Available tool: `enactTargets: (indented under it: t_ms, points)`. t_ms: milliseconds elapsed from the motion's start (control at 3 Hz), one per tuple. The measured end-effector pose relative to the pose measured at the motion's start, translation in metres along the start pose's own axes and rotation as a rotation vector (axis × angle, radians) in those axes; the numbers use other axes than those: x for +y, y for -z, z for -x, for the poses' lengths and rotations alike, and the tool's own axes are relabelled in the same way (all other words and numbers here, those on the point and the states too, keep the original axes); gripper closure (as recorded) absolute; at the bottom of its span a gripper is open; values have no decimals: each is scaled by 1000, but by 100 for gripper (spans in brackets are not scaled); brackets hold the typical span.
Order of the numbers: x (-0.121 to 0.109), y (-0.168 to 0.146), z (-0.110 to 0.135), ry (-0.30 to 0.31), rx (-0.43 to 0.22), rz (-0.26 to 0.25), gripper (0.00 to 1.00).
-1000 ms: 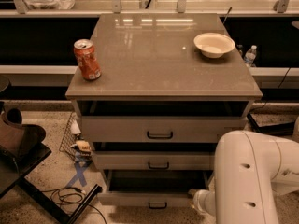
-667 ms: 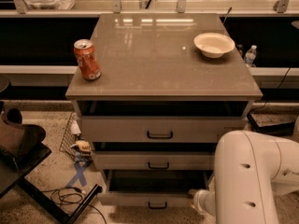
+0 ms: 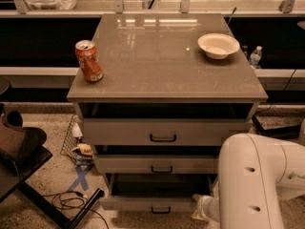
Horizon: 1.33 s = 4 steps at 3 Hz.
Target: Open bottom drawer
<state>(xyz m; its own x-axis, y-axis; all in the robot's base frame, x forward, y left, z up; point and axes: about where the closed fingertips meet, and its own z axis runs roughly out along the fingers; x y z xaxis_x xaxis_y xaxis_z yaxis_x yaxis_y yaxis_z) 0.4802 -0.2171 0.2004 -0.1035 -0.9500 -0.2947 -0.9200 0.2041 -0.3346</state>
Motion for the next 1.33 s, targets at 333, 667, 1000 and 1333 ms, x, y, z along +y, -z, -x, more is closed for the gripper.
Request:
enactTargets:
  t_ms: [333, 667, 1000, 1333]
  points:
    - [1, -1, 1, 0, -1, 1, 0]
    - [1, -1, 1, 0, -1, 1, 0]
    - [2, -6, -3, -13, 8, 33, 0]
    - [6, -24, -9, -18, 48, 100, 0]
